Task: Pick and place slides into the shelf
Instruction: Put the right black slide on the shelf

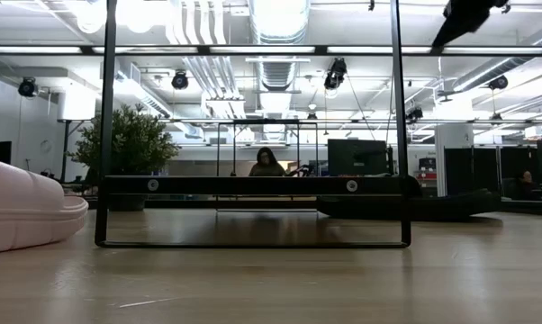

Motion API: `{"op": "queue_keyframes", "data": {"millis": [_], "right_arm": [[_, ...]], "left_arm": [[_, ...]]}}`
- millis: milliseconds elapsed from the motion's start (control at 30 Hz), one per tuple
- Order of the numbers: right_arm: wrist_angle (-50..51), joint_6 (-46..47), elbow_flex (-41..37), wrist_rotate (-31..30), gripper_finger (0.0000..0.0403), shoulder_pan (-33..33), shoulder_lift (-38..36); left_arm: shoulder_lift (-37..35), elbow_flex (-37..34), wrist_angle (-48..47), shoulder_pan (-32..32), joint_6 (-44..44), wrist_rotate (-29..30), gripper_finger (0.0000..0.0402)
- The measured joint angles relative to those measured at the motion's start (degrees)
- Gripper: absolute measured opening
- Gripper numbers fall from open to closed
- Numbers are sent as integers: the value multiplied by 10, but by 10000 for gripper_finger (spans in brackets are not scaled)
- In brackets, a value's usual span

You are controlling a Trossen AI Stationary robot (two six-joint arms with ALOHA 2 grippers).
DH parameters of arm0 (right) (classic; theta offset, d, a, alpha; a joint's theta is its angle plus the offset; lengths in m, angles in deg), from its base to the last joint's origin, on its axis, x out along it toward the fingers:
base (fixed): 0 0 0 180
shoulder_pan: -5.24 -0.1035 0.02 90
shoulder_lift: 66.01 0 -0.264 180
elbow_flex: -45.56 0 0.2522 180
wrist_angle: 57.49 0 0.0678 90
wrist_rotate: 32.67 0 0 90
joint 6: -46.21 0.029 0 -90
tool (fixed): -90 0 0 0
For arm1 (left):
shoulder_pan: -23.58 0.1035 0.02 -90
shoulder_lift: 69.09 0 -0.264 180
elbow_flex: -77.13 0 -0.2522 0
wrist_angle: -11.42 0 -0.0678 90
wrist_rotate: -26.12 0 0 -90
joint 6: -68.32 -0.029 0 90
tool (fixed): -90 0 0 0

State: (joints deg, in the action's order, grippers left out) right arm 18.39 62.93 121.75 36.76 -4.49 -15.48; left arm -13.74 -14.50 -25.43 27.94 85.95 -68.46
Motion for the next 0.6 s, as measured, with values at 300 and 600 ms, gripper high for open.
{"op": "queue_keyframes", "data": {"millis": [300,600], "right_arm": [[-137,174,-98,48,194,0,-48],[-229,370,-188,47,194,9,-78]], "left_arm": [[1,0,0,0,0,0,0],[0,0,1,0,0,-5,0]]}}
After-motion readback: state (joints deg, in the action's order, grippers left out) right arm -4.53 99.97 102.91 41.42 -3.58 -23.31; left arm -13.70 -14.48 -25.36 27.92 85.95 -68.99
